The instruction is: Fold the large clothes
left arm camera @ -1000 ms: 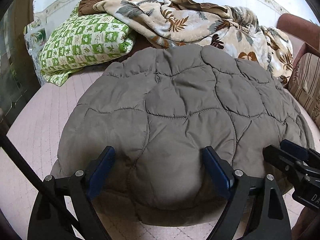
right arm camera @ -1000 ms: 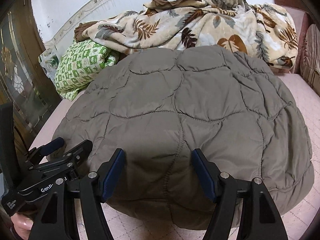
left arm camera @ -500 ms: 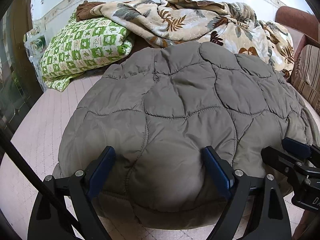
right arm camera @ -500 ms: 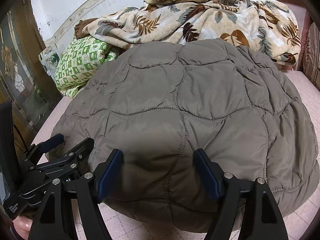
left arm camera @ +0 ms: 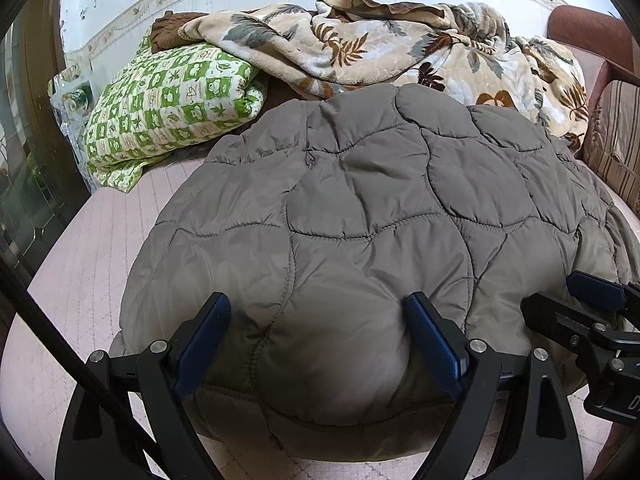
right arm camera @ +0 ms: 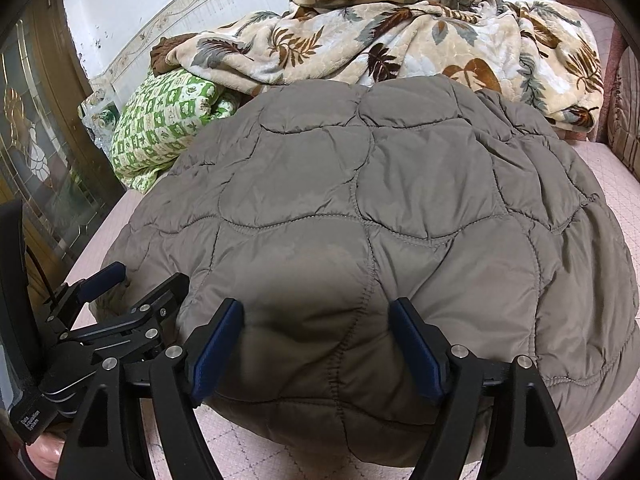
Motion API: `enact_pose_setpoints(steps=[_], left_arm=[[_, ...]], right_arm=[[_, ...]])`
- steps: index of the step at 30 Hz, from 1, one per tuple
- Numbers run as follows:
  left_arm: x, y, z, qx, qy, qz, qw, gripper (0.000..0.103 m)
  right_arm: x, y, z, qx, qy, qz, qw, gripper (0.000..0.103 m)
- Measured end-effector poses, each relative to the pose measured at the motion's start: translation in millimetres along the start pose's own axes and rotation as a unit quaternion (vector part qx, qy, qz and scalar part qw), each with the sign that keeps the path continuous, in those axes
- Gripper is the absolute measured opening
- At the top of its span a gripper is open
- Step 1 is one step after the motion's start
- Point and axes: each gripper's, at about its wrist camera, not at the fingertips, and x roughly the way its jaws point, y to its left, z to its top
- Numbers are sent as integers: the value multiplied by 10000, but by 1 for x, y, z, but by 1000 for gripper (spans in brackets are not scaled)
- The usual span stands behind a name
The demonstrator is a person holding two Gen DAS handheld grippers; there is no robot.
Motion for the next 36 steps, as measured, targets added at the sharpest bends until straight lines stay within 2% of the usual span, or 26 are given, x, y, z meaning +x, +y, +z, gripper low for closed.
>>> enact_pose_setpoints(steps=[36], left_arm=[[-2, -4, 1, 127, -142, 82, 9998, 89]], right_arm=[[1, 0, -1, -8, 10, 16, 10000, 83]])
